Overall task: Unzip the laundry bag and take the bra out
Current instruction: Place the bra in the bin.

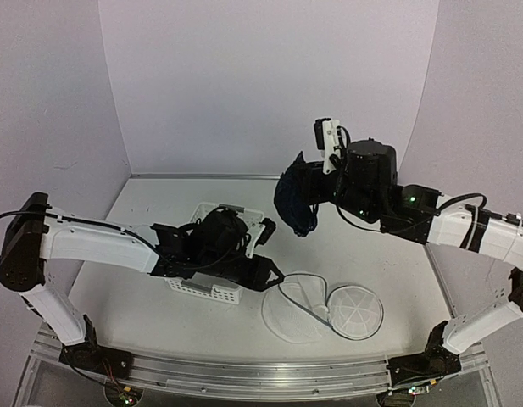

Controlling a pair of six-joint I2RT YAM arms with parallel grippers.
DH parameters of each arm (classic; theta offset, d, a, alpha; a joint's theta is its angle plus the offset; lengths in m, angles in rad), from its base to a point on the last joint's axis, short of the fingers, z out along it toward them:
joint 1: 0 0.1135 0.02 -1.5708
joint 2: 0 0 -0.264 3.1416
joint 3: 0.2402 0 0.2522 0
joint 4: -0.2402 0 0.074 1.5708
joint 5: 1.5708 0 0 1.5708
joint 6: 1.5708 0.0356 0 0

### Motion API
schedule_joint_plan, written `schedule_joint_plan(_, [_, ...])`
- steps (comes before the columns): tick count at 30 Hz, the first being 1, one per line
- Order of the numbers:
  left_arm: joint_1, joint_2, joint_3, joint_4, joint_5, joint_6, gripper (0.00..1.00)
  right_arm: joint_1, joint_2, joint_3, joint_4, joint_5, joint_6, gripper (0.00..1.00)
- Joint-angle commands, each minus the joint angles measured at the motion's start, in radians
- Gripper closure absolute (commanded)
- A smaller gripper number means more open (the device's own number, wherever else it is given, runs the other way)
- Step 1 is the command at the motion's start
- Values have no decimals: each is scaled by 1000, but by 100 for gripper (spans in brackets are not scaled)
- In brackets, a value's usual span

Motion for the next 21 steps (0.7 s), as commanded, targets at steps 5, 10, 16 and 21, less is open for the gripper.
schedule_joint_plan(5, [-4, -263, -115, 10, -44, 70, 52, -3, 148, 171, 91, -35, -50, 100])
schedule_joint_plan(10, [-3, -388, -156, -37, -64, 109, 51, -2, 258, 259, 90, -94, -58, 100])
schedule_joint_plan(16, [-2, -584, -191, -115, -179, 172, 45, -7, 405, 363, 73, -162, -126, 100])
schedule_joint_plan(21, [0, -695, -173, -206, -276, 211, 43, -13, 544, 478, -5, -170, -175, 100])
